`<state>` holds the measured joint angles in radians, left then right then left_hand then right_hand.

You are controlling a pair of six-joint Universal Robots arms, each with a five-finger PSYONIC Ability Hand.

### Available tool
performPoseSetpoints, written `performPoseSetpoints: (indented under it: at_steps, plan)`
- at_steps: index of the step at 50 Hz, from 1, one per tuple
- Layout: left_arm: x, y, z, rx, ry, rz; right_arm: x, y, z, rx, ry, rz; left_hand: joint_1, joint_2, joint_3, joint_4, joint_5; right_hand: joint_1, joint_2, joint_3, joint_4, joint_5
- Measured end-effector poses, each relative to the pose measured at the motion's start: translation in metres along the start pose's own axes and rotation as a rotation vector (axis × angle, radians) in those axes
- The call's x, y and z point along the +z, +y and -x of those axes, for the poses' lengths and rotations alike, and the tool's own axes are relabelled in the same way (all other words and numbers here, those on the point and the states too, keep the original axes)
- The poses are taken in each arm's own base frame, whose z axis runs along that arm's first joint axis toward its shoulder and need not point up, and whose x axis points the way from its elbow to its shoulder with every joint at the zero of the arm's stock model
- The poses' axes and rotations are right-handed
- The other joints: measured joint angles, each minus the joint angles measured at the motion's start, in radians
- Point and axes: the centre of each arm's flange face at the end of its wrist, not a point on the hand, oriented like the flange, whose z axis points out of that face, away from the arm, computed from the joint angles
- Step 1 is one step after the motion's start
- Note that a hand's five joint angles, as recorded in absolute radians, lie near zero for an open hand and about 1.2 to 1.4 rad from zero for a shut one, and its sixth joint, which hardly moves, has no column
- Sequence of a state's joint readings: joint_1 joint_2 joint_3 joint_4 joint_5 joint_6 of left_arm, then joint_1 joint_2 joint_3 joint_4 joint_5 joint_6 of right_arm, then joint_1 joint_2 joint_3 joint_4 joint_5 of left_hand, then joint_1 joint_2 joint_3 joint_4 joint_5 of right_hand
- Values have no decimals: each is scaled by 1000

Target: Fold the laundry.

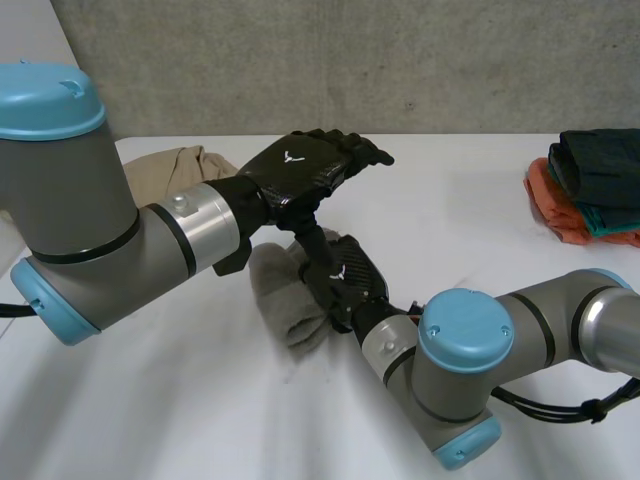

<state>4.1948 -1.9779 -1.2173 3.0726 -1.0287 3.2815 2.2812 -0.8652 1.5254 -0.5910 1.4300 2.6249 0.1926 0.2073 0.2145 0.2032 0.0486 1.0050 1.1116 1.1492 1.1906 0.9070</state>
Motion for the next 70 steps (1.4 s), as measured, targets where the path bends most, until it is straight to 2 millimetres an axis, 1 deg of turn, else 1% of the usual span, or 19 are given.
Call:
performPoseSetpoints:
  at_steps: [11, 16, 23, 24, 30, 31, 34, 38, 42, 44, 45, 46, 50, 55, 57, 59, 61, 63, 70]
  plan:
    - [-1, -3, 3, 2, -10, -9, 11, -9, -9, -6, 27, -38, 0, 0, 0, 0, 0, 0, 0, 0, 2, 0]
    - [-1, -7, 8, 8, -23, -21, 22, -17, -34, -11, 95, -69, 0, 0, 0, 0, 0, 14, 0, 0, 3, 0]
    - [-4, -29, 18, 41, -56, -80, 35, -54, -143, -15, 350, -228, 0, 0, 0, 0, 0, 21, 0, 7, 7, 0]
    - [-5, -33, 19, 48, -62, -92, 35, -61, -168, -15, 407, -268, 0, 0, 0, 0, 0, 21, 0, 7, 7, 0]
    - [-8, -45, 19, 67, -71, -124, 23, -72, -270, -31, 620, -397, 0, 0, 0, 0, 0, 21, 0, 7, 8, 13]
    - [-9, -47, 18, 68, -70, -127, 17, -69, -298, -44, 673, -413, 0, 0, 0, 0, 0, 21, 0, 7, 8, 13]
    - [-11, -48, 15, 70, -67, -129, 0, -53, -355, -83, 770, -416, 0, 0, 0, 0, 0, 21, 0, 7, 8, 13]
    - [-11, -46, 13, 67, -62, -123, -13, -21, -396, -123, 814, -377, 0, 0, 0, 0, 0, 21, 0, 14, 8, 14]
    - [-12, -43, 12, 61, -60, -112, -28, 36, -429, -143, 784, -298, 0, 0, 0, 0, 0, 21, 0, 14, 8, 22]
    - [-11, -40, 11, 57, -58, -105, -37, 73, -440, -131, 746, -252, 0, 0, 0, 0, 0, 21, 0, 14, 8, 22]
    - [-11, -39, 11, 56, -58, -103, -39, 81, -442, -126, 736, -242, 0, 0, 0, 0, 0, 21, 0, 14, 8, 22]
    - [-11, -38, 11, 53, -57, -98, -45, 104, -445, -109, 711, -214, 0, 0, 0, 0, 0, 21, 0, 14, 8, 22]
    - [-10, -32, 9, 45, -51, -83, -65, 165, -448, -47, 647, -136, 0, 0, 0, 0, 0, 21, 0, 14, 8, 22]
    - [-9, -27, 4, 37, -39, -69, -82, 202, -442, 3, 601, -84, 0, 0, 0, 0, 0, 21, 0, 14, 11, 47]
    - [-9, -26, 1, 35, -32, -66, -87, 208, -440, 14, 585, -74, 0, 0, 0, 0, 0, 2, -59, -64, -82, -14]
    - [-9, -25, 0, 34, -29, -65, -90, 208, -440, 17, 577, -71, 0, 0, 0, 0, 0, -205, -295, -294, -314, -222]
    - [-9, -26, -2, 34, -23, -66, -92, 202, -441, 13, 572, -73, 0, 0, 0, 0, 0, -564, -661, -636, -667, -562]
    - [-9, -26, -4, 34, -19, -68, -95, 192, -443, 5, 576, -79, 0, 0, 0, 0, 0, -752, -854, -856, -894, -755]
    - [-10, -32, -14, 42, 3, -84, -106, 141, -458, 30, 644, -84, 0, 0, 0, 0, 0, -780, -899, -937, -976, -858]
